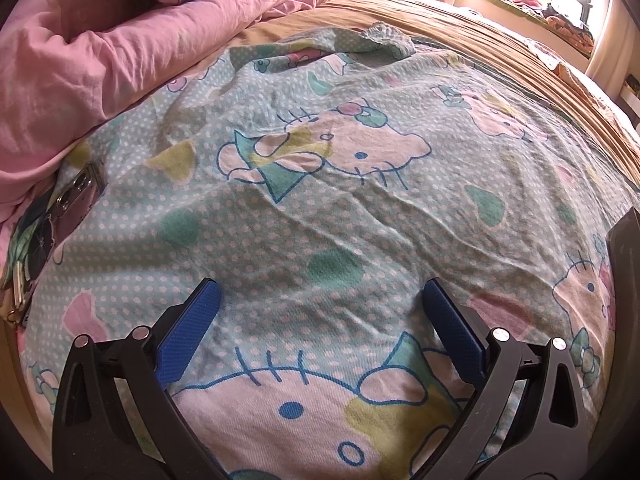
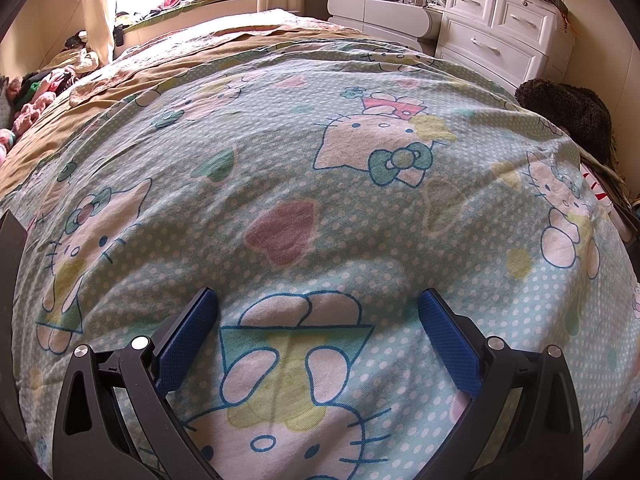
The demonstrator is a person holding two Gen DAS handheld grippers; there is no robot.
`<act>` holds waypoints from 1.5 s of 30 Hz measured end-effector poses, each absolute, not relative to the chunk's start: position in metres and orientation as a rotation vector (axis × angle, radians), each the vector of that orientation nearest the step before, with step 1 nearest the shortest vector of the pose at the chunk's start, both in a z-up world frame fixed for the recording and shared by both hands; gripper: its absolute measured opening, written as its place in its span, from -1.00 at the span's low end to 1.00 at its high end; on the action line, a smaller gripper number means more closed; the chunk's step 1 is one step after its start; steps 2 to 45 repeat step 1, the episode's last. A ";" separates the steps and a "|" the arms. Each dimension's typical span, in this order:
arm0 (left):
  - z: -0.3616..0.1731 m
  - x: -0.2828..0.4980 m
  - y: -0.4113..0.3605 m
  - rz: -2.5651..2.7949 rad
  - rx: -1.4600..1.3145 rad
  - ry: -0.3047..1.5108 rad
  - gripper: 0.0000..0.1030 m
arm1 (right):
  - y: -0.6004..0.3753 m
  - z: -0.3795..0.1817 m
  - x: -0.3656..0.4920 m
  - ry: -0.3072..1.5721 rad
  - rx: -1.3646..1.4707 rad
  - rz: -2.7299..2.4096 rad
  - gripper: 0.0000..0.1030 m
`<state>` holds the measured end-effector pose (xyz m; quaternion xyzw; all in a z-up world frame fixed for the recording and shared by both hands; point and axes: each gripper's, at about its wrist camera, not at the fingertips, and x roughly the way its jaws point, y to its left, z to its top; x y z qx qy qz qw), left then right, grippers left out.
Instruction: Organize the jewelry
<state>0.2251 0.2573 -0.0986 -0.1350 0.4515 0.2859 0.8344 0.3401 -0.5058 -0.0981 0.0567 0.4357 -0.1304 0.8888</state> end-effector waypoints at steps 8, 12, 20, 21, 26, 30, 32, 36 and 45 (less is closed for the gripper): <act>-0.099 0.225 0.257 0.607 -0.284 0.957 0.84 | -0.506 -0.098 0.340 0.905 0.118 -0.271 0.92; -0.099 0.225 0.257 0.607 -0.284 0.957 0.84 | -0.506 -0.098 0.340 0.905 0.118 -0.271 0.92; -0.099 0.225 0.257 0.607 -0.284 0.957 0.84 | -0.506 -0.098 0.340 0.905 0.118 -0.271 0.92; -0.099 0.225 0.257 0.607 -0.284 0.957 0.84 | -0.506 -0.098 0.340 0.905 0.118 -0.271 0.92; -0.099 0.225 0.257 0.607 -0.284 0.957 0.84 | -0.506 -0.098 0.340 0.905 0.118 -0.271 0.92; -0.099 0.225 0.257 0.607 -0.284 0.957 0.84 | -0.506 -0.098 0.340 0.905 0.118 -0.271 0.92; -0.099 0.225 0.257 0.607 -0.284 0.957 0.84 | -0.506 -0.098 0.340 0.905 0.118 -0.271 0.92; -0.099 0.225 0.257 0.607 -0.284 0.957 0.84 | -0.506 -0.098 0.340 0.905 0.118 -0.271 0.92; -0.099 0.225 0.257 0.607 -0.284 0.957 0.84 | -0.506 -0.098 0.340 0.905 0.118 -0.271 0.92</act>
